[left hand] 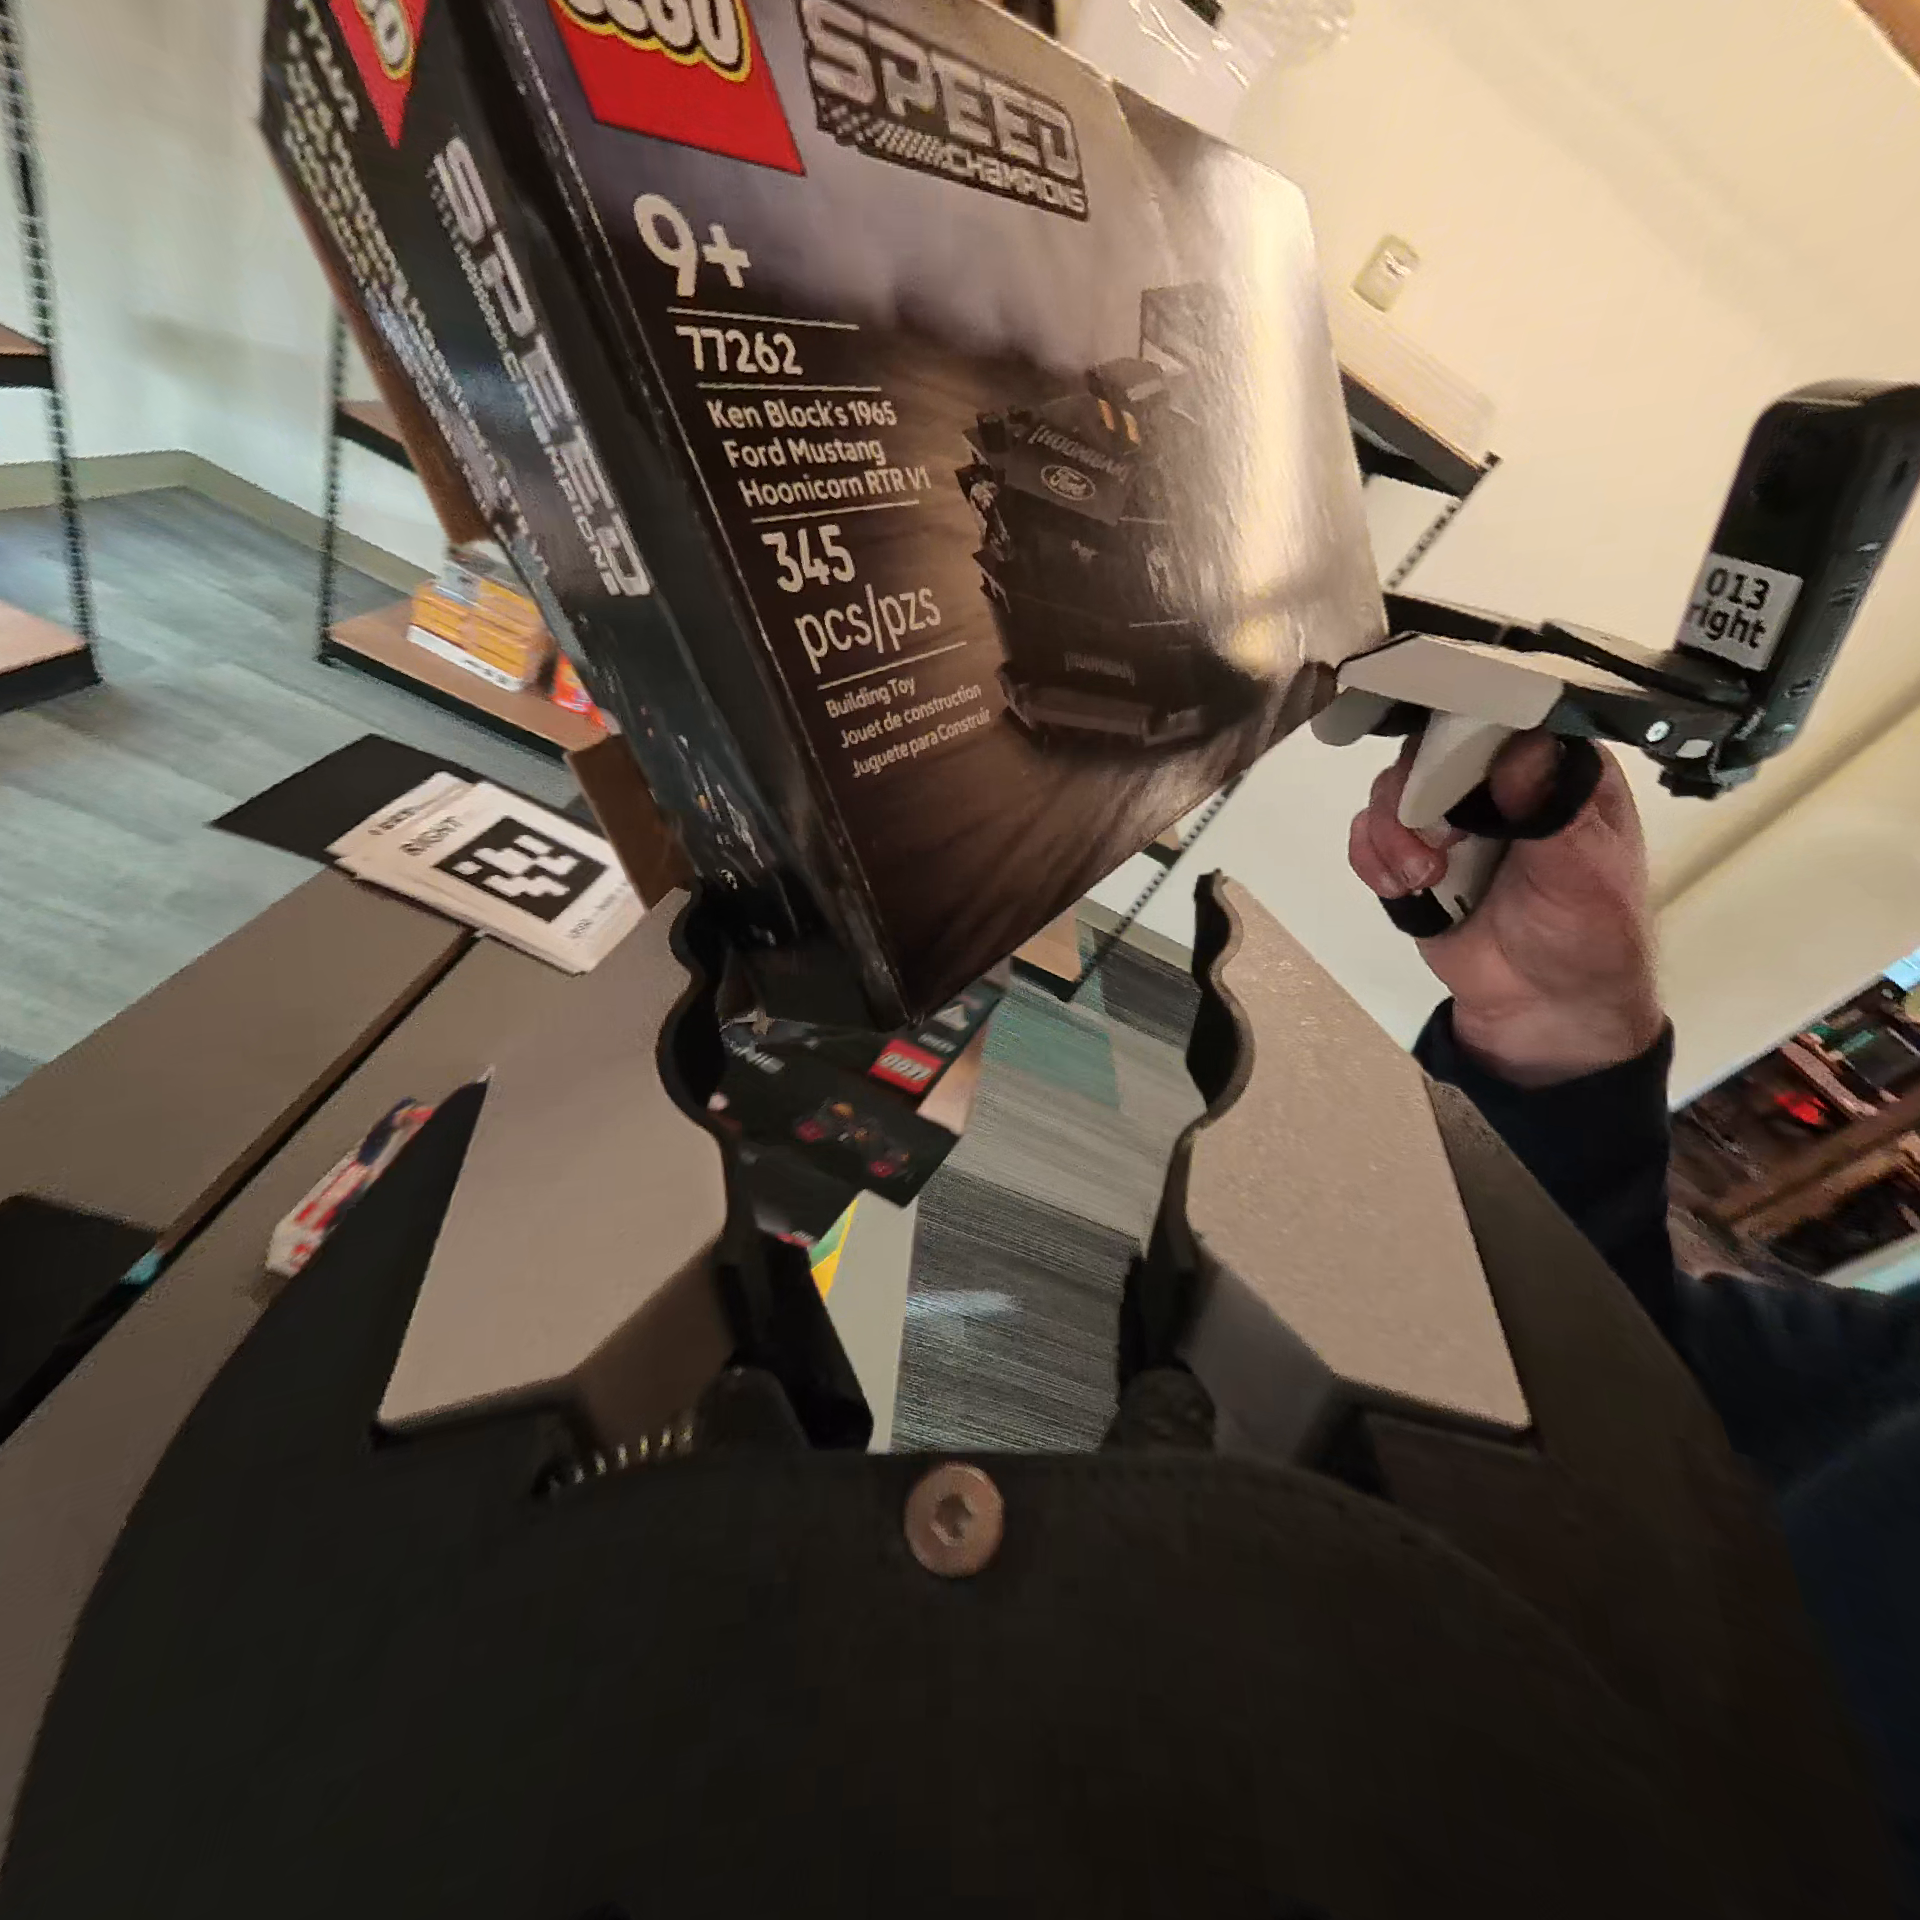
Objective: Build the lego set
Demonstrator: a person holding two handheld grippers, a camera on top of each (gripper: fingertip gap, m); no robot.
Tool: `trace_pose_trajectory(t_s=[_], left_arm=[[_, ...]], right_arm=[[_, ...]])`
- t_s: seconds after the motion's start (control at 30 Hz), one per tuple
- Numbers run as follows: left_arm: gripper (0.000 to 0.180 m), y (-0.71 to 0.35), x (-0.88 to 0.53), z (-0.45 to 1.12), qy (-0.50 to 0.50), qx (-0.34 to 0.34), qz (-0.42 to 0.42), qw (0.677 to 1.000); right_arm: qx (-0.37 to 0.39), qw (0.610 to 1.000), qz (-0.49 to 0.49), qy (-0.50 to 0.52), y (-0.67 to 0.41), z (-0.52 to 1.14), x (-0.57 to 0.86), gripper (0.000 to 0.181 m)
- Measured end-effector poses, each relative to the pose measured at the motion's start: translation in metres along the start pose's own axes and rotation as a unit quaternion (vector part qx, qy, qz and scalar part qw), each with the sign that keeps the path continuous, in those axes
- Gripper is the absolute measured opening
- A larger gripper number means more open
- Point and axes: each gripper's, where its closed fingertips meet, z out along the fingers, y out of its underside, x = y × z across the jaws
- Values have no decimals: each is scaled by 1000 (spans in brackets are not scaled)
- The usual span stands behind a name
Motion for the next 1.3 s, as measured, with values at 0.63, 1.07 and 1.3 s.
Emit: trace_pose_trajectory(t_s=[0.63, 1.07, 1.3], left_arm=[[76, 38, 77, 176, 126, -113, 5, 986], [74, 47, 83, 172, 170, -93, 34, 980], [75, 41, 78, 149, 173, -50, 61, 982]], right_arm=[[-40, 991, 129, -22, 42, -6, 238, 81], [20, 989, 129, -69, 30, 8, 244, 79], [88, 991, 102, -7, 20, -18, 244, 83]])
